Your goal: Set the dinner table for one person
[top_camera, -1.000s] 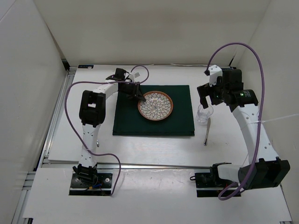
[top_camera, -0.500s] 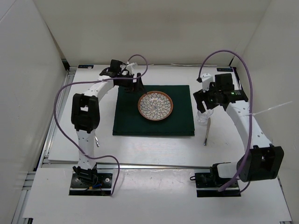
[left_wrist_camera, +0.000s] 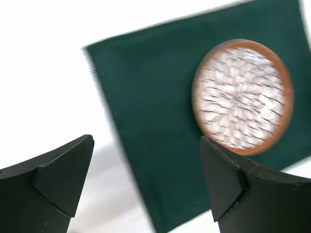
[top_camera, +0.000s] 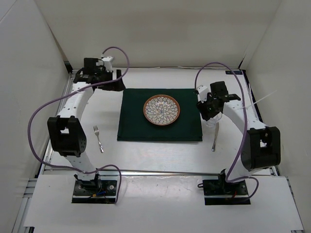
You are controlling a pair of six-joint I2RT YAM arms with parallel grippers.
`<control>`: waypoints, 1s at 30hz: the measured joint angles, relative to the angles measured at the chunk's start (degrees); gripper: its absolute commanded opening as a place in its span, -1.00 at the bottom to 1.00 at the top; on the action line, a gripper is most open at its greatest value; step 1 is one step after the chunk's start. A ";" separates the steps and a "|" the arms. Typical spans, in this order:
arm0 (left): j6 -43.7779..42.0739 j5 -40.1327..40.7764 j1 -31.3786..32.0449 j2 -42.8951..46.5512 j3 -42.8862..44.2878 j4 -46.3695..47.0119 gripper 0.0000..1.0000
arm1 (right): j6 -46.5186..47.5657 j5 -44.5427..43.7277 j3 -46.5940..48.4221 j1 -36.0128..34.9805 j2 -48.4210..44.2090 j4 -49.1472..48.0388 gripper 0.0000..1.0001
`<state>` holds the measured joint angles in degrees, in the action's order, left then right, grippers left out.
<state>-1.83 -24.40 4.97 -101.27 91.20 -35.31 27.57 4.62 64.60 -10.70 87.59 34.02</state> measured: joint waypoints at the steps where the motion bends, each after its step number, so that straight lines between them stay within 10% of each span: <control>1: -0.37 0.50 -1.36 0.68 -0.46 0.07 1.00 | 0.22 -0.11 0.00 -0.20 0.46 -0.52 -0.07; 6: -1.62 1.64 -7.13 2.62 -3.50 -0.09 1.00 | 1.40 -1.70 -0.04 -0.33 4.70 -2.47 -0.25; 9: -1.95 1.55 -9.05 3.32 -5.09 -0.46 1.00 | 1.66 -2.93 -0.46 -0.44 6.71 -2.95 -1.00; 30: -4.90 1.33 -13.60 10.05 -16.96 -0.68 1.00 | 4.22 -2.99 32.22 -7.08 20.33 1.97 -1.00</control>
<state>-6.72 -23.07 -8.62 -91.22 74.24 -35.99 31.79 1.63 96.82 -17.78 107.92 35.99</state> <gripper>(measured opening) 0.998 0.103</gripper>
